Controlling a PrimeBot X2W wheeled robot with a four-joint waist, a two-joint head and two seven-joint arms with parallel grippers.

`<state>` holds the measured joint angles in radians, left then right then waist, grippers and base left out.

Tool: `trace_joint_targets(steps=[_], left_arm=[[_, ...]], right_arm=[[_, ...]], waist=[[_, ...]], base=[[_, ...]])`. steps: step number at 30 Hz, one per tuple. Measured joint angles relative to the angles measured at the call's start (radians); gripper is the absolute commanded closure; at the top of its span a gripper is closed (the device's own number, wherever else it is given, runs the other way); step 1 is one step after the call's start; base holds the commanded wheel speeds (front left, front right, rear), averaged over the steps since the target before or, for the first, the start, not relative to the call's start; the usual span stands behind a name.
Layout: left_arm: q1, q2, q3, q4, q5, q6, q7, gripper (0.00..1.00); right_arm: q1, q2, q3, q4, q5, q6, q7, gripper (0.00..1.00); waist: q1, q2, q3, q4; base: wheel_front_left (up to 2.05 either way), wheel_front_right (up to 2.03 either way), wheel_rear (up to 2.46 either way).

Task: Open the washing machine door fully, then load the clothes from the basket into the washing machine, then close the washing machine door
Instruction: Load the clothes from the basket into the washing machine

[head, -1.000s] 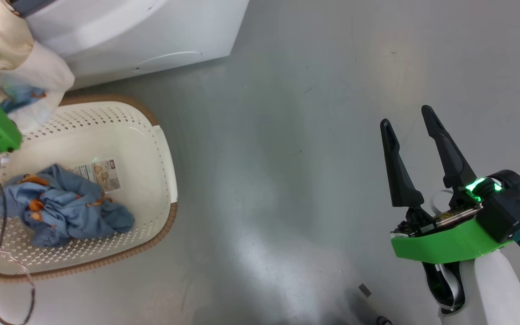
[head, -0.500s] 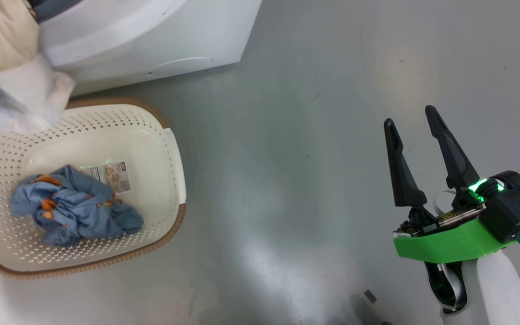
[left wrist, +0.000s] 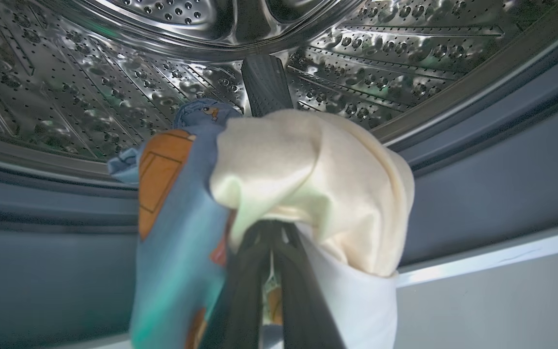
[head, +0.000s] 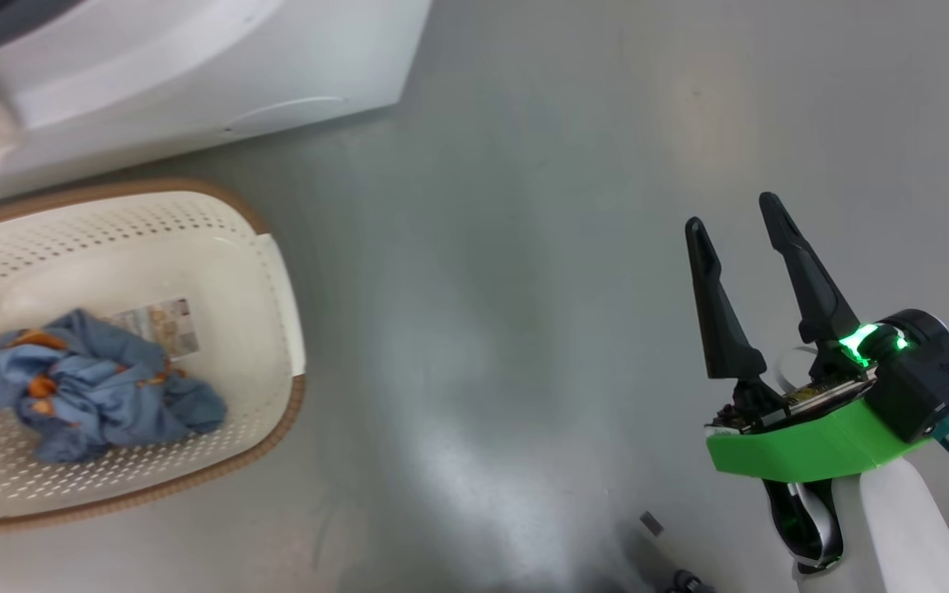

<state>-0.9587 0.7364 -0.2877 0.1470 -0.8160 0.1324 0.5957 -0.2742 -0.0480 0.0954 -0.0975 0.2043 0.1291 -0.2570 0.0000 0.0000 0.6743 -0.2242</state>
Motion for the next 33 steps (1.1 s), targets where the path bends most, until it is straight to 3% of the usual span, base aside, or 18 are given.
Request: trace_joint_targets(steps=[7,22,33], left_arm=[[-0.105,0.000,0.004,0.096,0.063,0.029,-0.058,1.00],[-0.443,0.000,0.010,0.359,0.289,0.045,-0.457,1.00],[-0.630,-0.018,0.024,0.472,0.341,0.029,-0.744,1.00]], right_arm=[[-0.028,0.000,0.026,0.000,0.046,0.000,0.000,0.00],[-0.055,0.001,0.080,-0.001,0.100,0.000,0.000,0.00],[-0.056,0.002,0.094,0.001,0.108,0.000,0.000,0.00]], waist=[[0.0000,0.0000,0.030,-0.050],[0.0000,0.0001,0.110,-0.161],[0.0000,0.0000,0.143,-0.181]], base=[[0.00,0.00,0.00],[0.00,0.00,0.00],[0.00,0.00,0.00]])
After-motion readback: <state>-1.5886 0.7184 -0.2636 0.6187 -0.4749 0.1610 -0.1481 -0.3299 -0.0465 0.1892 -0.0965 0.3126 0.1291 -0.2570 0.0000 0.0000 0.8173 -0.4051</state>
